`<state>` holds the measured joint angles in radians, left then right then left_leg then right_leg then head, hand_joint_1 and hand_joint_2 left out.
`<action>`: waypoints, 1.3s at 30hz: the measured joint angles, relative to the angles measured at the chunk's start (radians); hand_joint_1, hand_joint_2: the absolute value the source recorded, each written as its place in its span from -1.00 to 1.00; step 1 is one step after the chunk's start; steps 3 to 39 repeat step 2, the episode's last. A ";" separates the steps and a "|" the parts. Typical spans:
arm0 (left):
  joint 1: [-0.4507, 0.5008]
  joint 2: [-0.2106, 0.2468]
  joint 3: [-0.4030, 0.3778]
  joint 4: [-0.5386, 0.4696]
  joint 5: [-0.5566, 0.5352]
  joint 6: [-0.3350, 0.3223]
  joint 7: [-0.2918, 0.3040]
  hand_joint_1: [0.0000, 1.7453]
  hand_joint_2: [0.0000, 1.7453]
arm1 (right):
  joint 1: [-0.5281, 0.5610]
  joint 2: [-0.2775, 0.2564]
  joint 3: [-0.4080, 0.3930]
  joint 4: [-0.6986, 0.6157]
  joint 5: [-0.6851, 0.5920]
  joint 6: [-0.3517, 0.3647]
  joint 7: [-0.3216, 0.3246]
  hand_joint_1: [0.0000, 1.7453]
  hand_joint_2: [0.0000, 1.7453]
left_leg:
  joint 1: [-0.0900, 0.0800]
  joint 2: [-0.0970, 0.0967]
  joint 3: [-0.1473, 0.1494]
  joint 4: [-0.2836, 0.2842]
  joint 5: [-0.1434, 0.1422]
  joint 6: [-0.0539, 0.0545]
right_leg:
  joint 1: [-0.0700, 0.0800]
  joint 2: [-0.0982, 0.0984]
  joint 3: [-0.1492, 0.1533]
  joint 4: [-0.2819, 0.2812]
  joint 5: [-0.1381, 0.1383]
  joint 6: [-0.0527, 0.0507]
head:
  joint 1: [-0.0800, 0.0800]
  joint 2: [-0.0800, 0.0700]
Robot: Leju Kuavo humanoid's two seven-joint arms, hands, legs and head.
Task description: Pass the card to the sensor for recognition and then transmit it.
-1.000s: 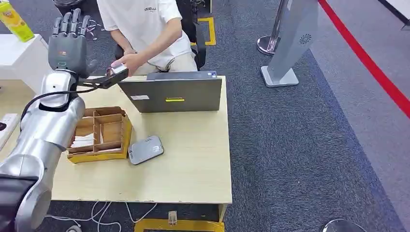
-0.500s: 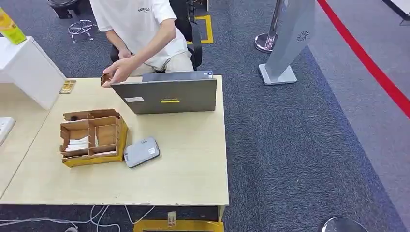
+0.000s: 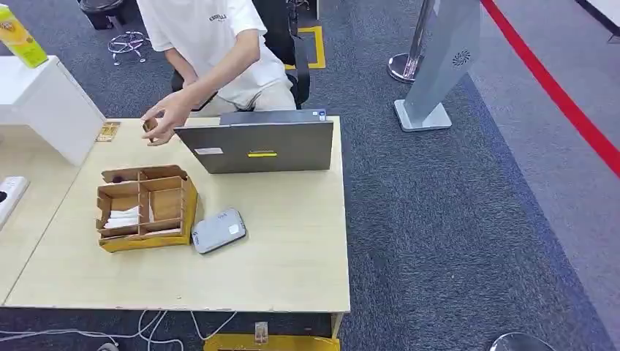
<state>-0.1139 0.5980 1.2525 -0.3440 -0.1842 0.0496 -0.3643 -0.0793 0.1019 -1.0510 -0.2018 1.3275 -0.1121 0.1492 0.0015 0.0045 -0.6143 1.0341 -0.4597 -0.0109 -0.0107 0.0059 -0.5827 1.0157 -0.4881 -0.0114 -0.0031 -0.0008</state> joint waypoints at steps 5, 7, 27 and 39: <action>0.010 -0.049 0.039 0.028 0.002 0.001 0.003 -1.00 1.00 | -0.001 -0.002 0.000 0.000 -0.001 0.000 -0.002 -1.00 1.00 | 0.001 0.000 -0.001 0.002 -0.001 0.001 | 0.002 0.000 0.003 -0.001 0.001 0.000 | 0.005 0.000; 0.010 -0.049 0.039 0.028 0.002 0.001 0.003 -1.00 1.00 | -0.001 -0.002 0.000 0.000 -0.001 0.000 -0.002 -1.00 1.00 | 0.001 0.000 -0.001 0.002 -0.001 0.001 | 0.002 0.000 0.003 -0.001 0.001 0.000 | 0.005 0.000; 0.010 -0.049 0.039 0.028 0.002 0.001 0.003 -1.00 1.00 | -0.001 -0.002 0.000 0.000 -0.001 0.000 -0.002 -1.00 1.00 | 0.001 0.000 -0.001 0.002 -0.001 0.001 | 0.002 0.000 0.003 -0.001 0.001 0.000 | 0.005 0.000; 0.010 -0.049 0.039 0.028 0.002 0.001 0.003 -1.00 1.00 | -0.001 -0.002 0.000 0.000 -0.001 0.000 -0.002 -1.00 1.00 | 0.001 0.000 -0.001 0.002 -0.001 0.001 | 0.002 0.000 0.003 -0.001 0.001 0.000 | 0.005 0.000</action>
